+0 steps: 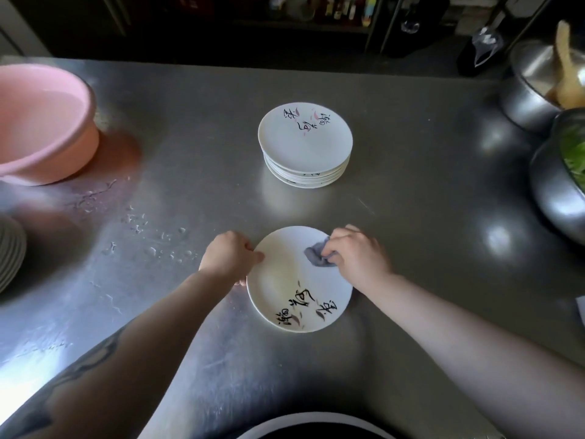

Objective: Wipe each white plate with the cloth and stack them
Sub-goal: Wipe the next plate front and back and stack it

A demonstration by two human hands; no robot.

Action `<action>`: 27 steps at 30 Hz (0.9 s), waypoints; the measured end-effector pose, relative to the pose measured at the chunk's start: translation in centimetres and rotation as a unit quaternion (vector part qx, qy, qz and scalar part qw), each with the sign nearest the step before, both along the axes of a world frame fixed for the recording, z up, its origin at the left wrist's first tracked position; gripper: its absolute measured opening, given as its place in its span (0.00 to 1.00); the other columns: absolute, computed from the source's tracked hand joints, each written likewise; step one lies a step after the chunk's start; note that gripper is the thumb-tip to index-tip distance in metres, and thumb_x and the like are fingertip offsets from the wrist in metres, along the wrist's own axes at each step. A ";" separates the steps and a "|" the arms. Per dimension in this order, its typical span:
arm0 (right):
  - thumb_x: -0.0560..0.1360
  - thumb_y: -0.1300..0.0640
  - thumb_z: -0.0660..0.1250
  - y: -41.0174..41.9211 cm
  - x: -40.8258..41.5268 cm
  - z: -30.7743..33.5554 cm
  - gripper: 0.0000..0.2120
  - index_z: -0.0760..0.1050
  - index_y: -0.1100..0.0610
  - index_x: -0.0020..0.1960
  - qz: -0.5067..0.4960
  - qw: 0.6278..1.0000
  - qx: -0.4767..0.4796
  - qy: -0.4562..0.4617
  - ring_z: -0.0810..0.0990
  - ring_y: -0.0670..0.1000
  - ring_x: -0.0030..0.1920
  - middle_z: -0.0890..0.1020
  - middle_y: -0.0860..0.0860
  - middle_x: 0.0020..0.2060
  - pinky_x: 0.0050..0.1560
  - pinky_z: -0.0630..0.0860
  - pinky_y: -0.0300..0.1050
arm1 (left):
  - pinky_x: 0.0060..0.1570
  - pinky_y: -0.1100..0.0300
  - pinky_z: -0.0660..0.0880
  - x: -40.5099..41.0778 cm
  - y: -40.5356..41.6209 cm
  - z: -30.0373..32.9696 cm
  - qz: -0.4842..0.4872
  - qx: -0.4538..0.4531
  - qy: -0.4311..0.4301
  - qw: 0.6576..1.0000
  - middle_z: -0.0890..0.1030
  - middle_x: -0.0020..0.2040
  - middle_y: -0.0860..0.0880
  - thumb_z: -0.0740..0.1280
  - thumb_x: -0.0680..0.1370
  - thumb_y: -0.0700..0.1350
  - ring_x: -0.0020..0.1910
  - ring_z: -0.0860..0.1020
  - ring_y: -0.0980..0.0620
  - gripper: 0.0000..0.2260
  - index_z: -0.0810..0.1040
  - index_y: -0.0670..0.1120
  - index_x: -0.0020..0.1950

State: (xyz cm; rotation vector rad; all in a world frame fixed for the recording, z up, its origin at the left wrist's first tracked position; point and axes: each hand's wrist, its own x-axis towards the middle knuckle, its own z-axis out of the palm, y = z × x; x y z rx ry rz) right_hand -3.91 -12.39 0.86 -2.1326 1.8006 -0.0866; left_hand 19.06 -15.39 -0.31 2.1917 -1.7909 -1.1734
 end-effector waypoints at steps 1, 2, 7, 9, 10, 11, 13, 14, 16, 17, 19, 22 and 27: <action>0.75 0.60 0.66 0.3 -0.4 0.0 0.09 0.83 0.50 0.51 -0.004 1.000 0.005 0.000 0.73 0.50 0.53 0.80 0.46 0.48 0.44 0.69 0.42 | 0.25 0.64 0.72 0.2 0.3 -0.1 0.019 -0.006 0.009 1.000 0.79 0.24 0.43 0.70 0.72 0.41 0.21 0.78 0.46 0.11 0.72 0.43 0.32; 0.75 0.60 0.67 0.8 -0.6 0.1 0.10 0.83 0.50 0.51 -0.008 1.000 0.012 -0.002 0.73 0.49 0.53 0.80 0.45 0.48 0.44 0.69 0.42 | 0.24 0.64 0.72 0.2 0.7 -0.1 0.036 -0.011 0.015 0.999 0.79 0.23 0.42 0.70 0.72 0.41 0.21 0.79 0.46 0.11 0.72 0.42 0.32; 0.73 0.60 0.68 4.4 -0.2 -0.5 0.10 0.84 0.49 0.50 -0.055 0.997 0.045 -0.027 0.74 0.51 0.52 0.80 0.47 0.47 0.46 0.70 0.42 | 0.29 0.57 0.77 0.1 2.9 -0.5 0.113 -0.030 0.056 0.992 0.79 0.24 0.41 0.70 0.71 0.39 0.23 0.80 0.42 0.07 0.75 0.37 0.37; 0.72 0.58 0.69 6.4 0.5 -0.7 0.09 0.83 0.48 0.49 -0.080 0.995 0.043 -0.044 0.76 0.51 0.51 0.81 0.47 0.47 0.46 0.70 0.41 | 0.32 0.54 0.79 0.1 3.8 -0.6 0.124 -0.034 0.060 0.990 0.79 0.24 0.41 0.69 0.72 0.39 0.24 0.80 0.41 0.07 0.76 0.36 0.38; 0.71 0.57 0.69 7.3 1.1 -0.8 0.09 0.84 0.47 0.48 -0.088 0.993 0.042 -0.061 0.77 0.50 0.50 0.81 0.47 0.46 0.45 0.70 0.40 | 0.34 0.53 0.80 0.0 4.1 -0.6 0.128 -0.037 0.060 0.989 0.80 0.24 0.41 0.69 0.72 0.40 0.24 0.80 0.41 0.07 0.76 0.36 0.39; 0.71 0.56 0.70 8.2 1.9 -0.9 0.08 0.84 0.47 0.47 -0.091 0.991 0.044 -0.085 0.78 0.50 0.48 0.81 0.46 0.44 0.44 0.70 0.40 | 0.35 0.53 0.80 0.0 4.4 -0.6 0.135 -0.039 0.061 0.988 0.80 0.24 0.40 0.69 0.72 0.40 0.25 0.80 0.40 0.08 0.76 0.35 0.39; 0.70 0.54 0.71 9.4 4.2 -1.0 0.05 0.84 0.47 0.45 -0.085 0.986 0.052 -0.133 0.79 0.50 0.46 0.82 0.46 0.42 0.43 0.71 0.40 | 0.35 0.54 0.80 -0.1 4.7 -0.6 0.150 -0.041 0.061 0.986 0.80 0.24 0.40 0.69 0.73 0.41 0.24 0.80 0.41 0.08 0.76 0.36 0.39; 0.69 0.54 0.72 9.6 5.4 -1.1 0.05 0.84 0.47 0.44 -0.080 0.984 0.050 -0.152 0.80 0.50 0.45 0.83 0.46 0.42 0.43 0.70 0.40 | 0.35 0.55 0.80 -0.1 4.8 -0.6 0.157 -0.041 0.062 0.985 0.80 0.25 0.40 0.69 0.73 0.41 0.24 0.80 0.41 0.08 0.76 0.36 0.38; 0.70 0.55 0.72 9.5 7.1 -1.2 0.05 0.84 0.48 0.45 -0.077 0.980 0.044 -0.179 0.80 0.50 0.45 0.83 0.47 0.42 0.42 0.68 0.39 | 0.34 0.56 0.79 -0.1 5.1 -0.5 0.166 -0.041 0.069 0.983 0.80 0.25 0.40 0.69 0.73 0.41 0.23 0.80 0.42 0.09 0.75 0.38 0.36; 0.70 0.55 0.72 9.3 7.6 -1.2 0.05 0.84 0.48 0.45 -0.077 0.978 0.049 -0.187 0.80 0.50 0.45 0.84 0.47 0.42 0.42 0.67 0.38 | 0.34 0.56 0.79 -0.1 5.2 -0.6 0.170 -0.041 0.074 0.982 0.80 0.25 0.40 0.70 0.73 0.41 0.23 0.80 0.43 0.09 0.74 0.39 0.36; 0.70 0.55 0.72 8.8 7.5 -1.2 0.05 0.84 0.49 0.46 -0.067 0.975 0.074 -0.200 0.80 0.50 0.47 0.84 0.47 0.42 0.47 0.70 0.39 | 0.34 0.54 0.79 0.2 5.5 -0.6 0.174 -0.036 0.093 0.980 0.80 0.26 0.40 0.70 0.74 0.41 0.23 0.79 0.44 0.08 0.75 0.38 0.38; 0.69 0.58 0.74 8.7 5.5 -0.5 0.05 0.85 0.50 0.43 -0.099 0.958 0.078 -0.256 0.79 0.45 0.45 0.82 0.43 0.39 0.49 0.71 0.36 | 0.34 0.50 0.82 1.0 6.7 -0.5 0.164 -0.035 0.142 0.976 0.82 0.29 0.43 0.70 0.76 0.43 0.27 0.81 0.43 0.07 0.78 0.40 0.42; 0.66 0.63 0.76 8.9 0.6 0.5 0.08 0.85 0.51 0.41 -0.212 0.921 -0.038 -0.323 0.82 0.43 0.40 0.82 0.42 0.38 0.44 0.76 0.42 | 0.41 0.66 0.76 1.8 10.9 0.1 0.038 -0.287 0.120 0.949 0.82 0.39 0.55 0.76 0.72 0.41 0.37 0.80 0.61 0.05 0.82 0.50 0.44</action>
